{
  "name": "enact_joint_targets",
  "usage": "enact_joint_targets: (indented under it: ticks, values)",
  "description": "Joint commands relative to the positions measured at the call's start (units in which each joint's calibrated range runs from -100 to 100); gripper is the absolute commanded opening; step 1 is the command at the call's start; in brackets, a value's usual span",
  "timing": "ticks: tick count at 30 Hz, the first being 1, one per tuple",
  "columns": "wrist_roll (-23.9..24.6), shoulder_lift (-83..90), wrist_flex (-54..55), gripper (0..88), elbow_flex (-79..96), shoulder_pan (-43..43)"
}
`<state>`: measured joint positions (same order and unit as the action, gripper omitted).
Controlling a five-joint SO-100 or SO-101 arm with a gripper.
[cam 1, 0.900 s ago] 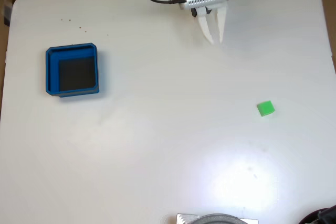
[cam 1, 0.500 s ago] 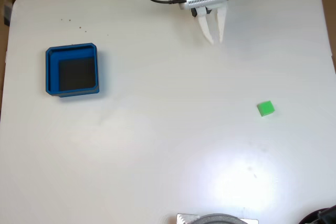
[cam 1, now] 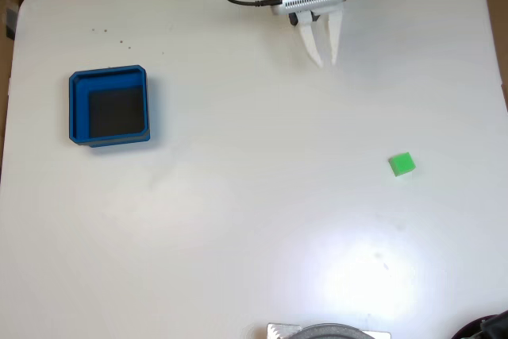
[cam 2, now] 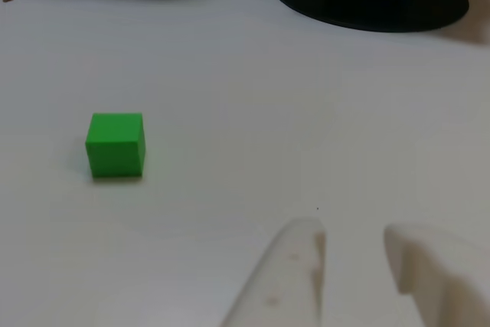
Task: Pick up green cube and drop it in the blue box
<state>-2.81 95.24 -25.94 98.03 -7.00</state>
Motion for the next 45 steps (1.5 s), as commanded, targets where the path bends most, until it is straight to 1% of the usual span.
enact_joint_targets:
  ticks: [1,8,19,45]
  values:
    - [0.05,-4.27,1.6,1.3,-5.39,-0.71]
    - [0.05,-13.55,1.6,1.8,-14.73,-6.13]
    - [0.05,-31.53,1.6,2.0,-31.69,-8.72]
    - [0.05,-78.6,1.03,2.0,-81.16,-10.1]
